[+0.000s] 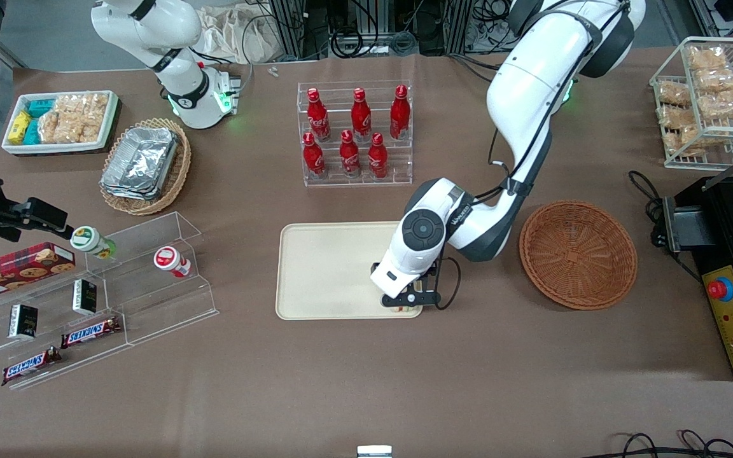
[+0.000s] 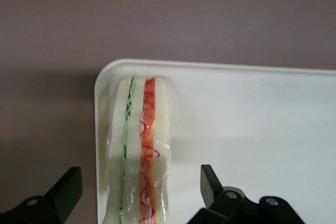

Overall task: Place sandwich from basket to tray
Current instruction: 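Open the left gripper and raise it away from the sandwich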

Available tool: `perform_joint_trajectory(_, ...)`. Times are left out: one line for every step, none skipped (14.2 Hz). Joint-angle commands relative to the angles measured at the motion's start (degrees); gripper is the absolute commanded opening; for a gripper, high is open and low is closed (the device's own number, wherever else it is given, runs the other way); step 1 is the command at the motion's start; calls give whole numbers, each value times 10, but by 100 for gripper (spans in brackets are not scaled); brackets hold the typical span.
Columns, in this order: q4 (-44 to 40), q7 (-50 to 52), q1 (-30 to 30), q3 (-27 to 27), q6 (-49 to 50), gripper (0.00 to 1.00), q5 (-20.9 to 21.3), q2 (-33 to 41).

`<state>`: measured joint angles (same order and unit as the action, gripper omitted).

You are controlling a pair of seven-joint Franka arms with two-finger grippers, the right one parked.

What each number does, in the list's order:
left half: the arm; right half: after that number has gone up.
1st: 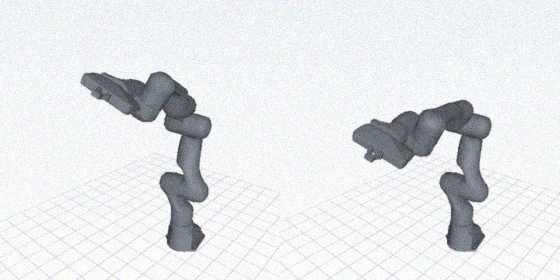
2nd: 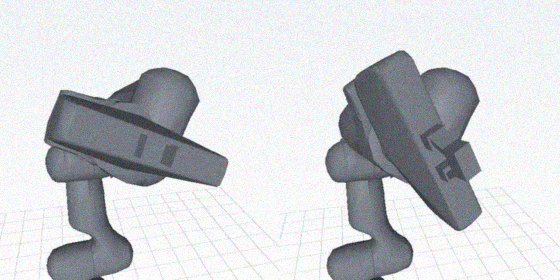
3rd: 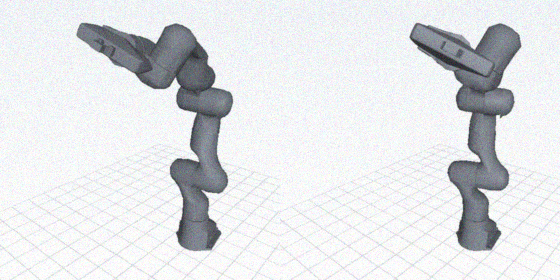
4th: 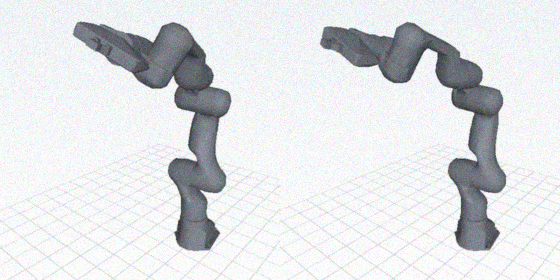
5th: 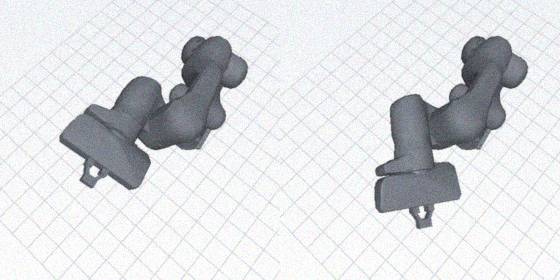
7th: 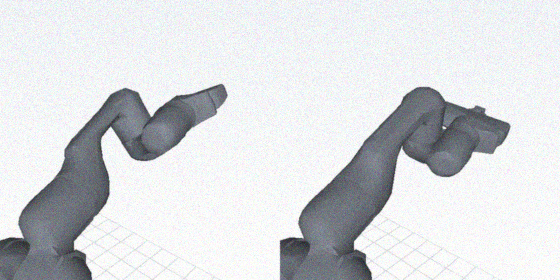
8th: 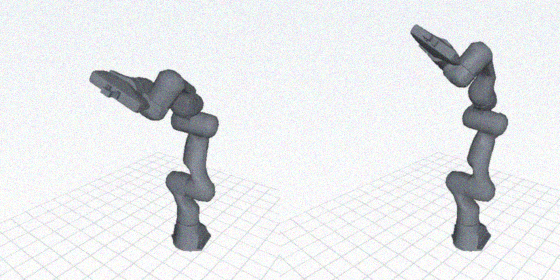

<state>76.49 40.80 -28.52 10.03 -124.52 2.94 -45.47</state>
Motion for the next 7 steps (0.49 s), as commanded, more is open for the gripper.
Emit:
perform_joint_trajectory(9,-1,37,0,16,100,7,46)
perform_joint_trajectory(10,-2,54,0,41,100,5,63)
perform_joint_trajectory(10,-5,67,0,69,100,4,83)
perform_joint_trajectory(10,-2,85,0,94,100,3,103)
perform_joint_trajectory(10,-7,100,0,119,100,3,121)
perform_joint_trajectory(11,-10,120,1,147,100,5,143)
perform_joint_trajectory(11,-16,130,1,175,100,5,163)
